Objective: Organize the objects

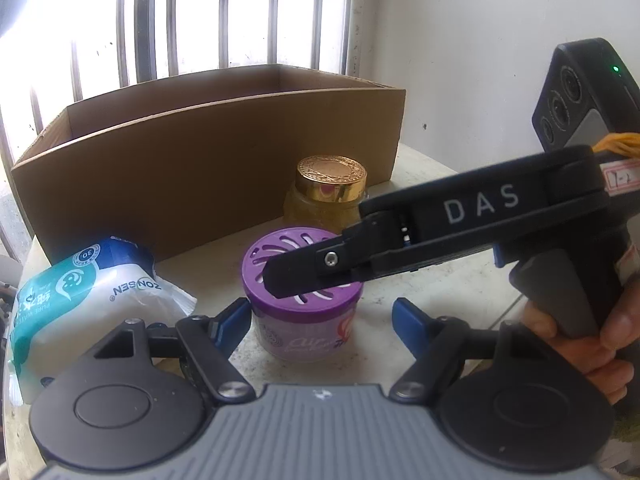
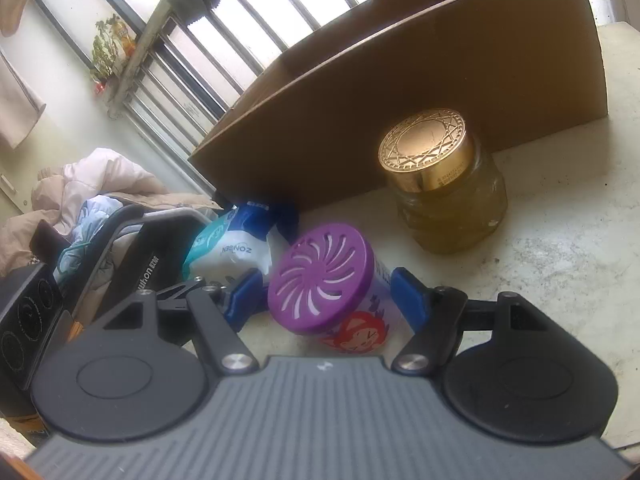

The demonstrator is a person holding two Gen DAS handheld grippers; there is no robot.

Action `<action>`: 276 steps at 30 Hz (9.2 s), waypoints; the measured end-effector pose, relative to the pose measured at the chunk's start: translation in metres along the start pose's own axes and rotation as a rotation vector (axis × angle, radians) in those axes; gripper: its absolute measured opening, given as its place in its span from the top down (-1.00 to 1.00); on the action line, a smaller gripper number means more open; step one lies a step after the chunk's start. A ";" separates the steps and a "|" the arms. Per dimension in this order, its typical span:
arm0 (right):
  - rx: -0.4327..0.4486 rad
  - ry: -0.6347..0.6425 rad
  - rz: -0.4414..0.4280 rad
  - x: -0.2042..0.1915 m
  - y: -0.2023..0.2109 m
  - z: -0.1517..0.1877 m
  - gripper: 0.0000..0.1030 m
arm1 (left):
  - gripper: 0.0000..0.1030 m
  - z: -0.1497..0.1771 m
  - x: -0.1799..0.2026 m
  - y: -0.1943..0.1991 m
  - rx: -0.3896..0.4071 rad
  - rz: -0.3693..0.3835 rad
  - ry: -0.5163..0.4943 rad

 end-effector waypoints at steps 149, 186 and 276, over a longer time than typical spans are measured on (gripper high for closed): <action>-0.060 0.197 0.027 -0.005 0.000 0.002 -0.46 | -0.28 0.012 -0.020 -0.035 -0.042 -0.006 -0.083; -0.054 0.191 0.025 -0.005 0.000 0.000 -0.46 | -0.28 0.013 -0.016 -0.035 -0.039 -0.009 -0.084; -0.153 0.113 0.197 0.090 -0.151 -0.265 -0.63 | -0.54 -0.220 -0.125 -0.244 -0.164 -0.070 0.137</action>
Point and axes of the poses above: each gripper's, at about its wrist camera, not at the fingertips, and y roughly against the way its jaws point, x to its right, z to its underside, the point moved 10 cm from there along -y, roughly the way its jaws point, and after that the axes turned 11 degrees about x, right-handed, at the moved point
